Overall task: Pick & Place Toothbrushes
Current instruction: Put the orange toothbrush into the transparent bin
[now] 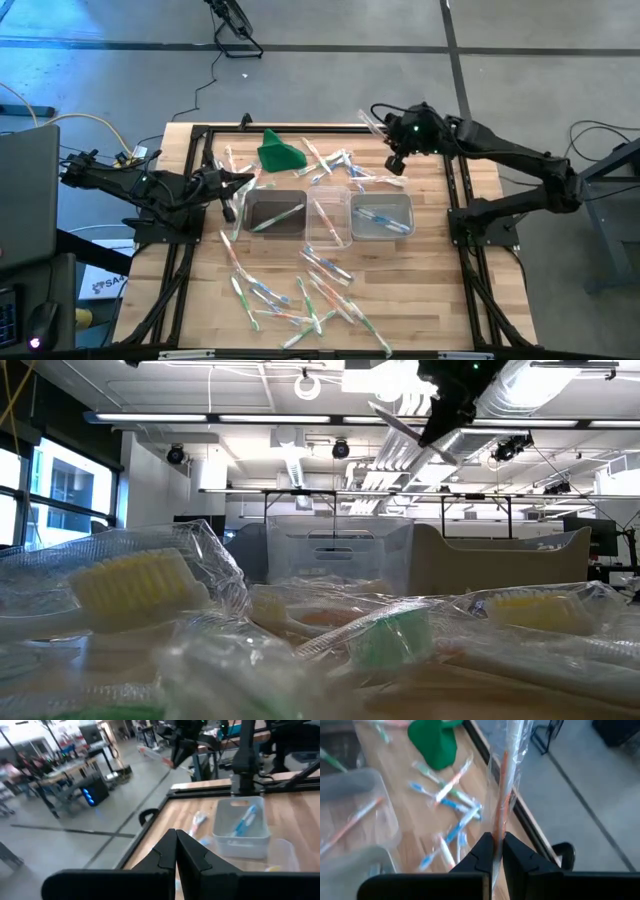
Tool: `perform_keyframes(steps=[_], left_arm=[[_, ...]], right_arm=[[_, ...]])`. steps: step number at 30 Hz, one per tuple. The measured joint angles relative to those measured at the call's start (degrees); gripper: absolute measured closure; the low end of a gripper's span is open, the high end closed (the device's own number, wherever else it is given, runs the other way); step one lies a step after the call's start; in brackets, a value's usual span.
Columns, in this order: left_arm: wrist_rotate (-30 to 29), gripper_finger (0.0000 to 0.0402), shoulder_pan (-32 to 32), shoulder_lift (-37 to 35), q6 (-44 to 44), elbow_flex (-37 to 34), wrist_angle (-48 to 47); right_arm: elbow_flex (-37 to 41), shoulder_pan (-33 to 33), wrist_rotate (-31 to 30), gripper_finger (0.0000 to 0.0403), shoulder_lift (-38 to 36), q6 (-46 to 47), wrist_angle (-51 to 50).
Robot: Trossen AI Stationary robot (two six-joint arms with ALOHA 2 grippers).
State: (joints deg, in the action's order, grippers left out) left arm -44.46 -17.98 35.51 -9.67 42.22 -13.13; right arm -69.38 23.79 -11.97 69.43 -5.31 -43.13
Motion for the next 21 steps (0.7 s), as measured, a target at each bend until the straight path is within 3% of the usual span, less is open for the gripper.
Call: perform_keyframes(steps=[5,12,17,21], left_arm=[[-3.88,0.04,0.0,0.0,-1.32,0.0,-0.25],[-1.76,0.04,0.02,0.04,10.47,-0.77,-5.89],[-1.34,0.04,0.02,0.28,18.6,-6.92,-4.89],[-1.2,0.04,0.02,0.76,20.17,-13.6,4.5]], right_arm=[[-0.07,-4.84,-2.3,0.0389,1.75,1.03,5.65],[-0.02,-9.5,-2.64,0.0389,5.01,0.86,9.59],[0.0,-12.59,-2.66,0.0389,8.17,0.83,12.45],[0.0,-14.34,-2.63,0.0389,10.33,0.72,15.16]])
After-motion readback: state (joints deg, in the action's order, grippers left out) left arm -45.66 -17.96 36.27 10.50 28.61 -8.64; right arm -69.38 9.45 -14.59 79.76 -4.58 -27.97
